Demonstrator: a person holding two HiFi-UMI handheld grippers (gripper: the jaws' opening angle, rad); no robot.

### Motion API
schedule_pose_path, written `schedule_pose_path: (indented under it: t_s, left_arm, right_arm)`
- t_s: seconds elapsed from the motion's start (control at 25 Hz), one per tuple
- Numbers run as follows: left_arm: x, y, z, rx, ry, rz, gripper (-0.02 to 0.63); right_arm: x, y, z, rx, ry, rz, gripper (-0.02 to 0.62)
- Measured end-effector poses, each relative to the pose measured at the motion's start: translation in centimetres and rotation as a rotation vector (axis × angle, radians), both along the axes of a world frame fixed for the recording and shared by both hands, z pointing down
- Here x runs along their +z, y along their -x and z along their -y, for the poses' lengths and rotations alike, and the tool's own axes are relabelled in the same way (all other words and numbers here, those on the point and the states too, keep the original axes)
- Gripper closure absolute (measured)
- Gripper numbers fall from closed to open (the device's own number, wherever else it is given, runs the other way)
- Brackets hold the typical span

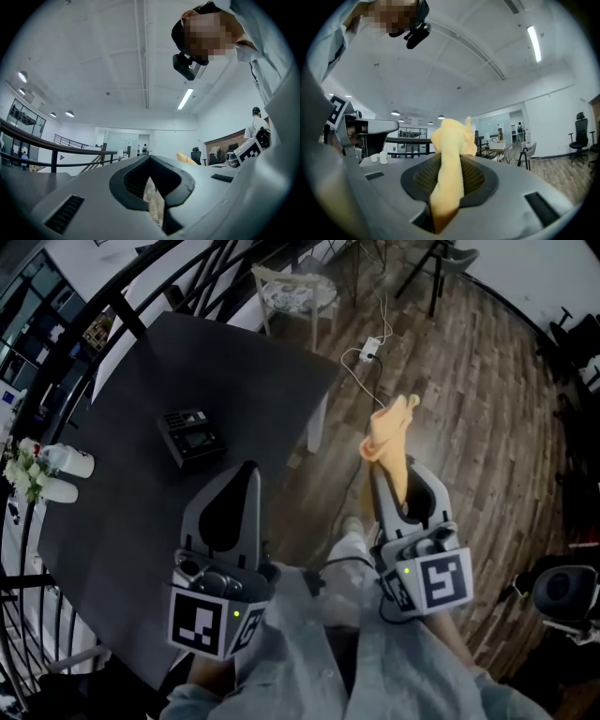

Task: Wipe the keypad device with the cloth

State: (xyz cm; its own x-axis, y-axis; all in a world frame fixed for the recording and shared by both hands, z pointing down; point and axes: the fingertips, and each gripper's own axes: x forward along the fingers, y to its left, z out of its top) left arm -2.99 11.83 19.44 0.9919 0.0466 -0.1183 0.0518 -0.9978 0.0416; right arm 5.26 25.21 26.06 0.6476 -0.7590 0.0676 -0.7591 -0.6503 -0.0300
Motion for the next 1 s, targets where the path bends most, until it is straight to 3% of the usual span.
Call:
schedule_pose_path:
  t_s: [0.56, 1.0]
  left_arm:
    - [-1.0, -8.1, -2.7, -0.201, -0.001, -0.009, 0.593]
    - [-0.1, -10.0, -3.2, -0.383, -0.008, 0.007, 0.594]
  right_arm:
    - [-0.1, -10.3, -0.4, -0.224, -0.016, 0.015, 0.495]
    - [2.4, -13.1, 2.0, -0.480, 0.027, 0.021, 0.495]
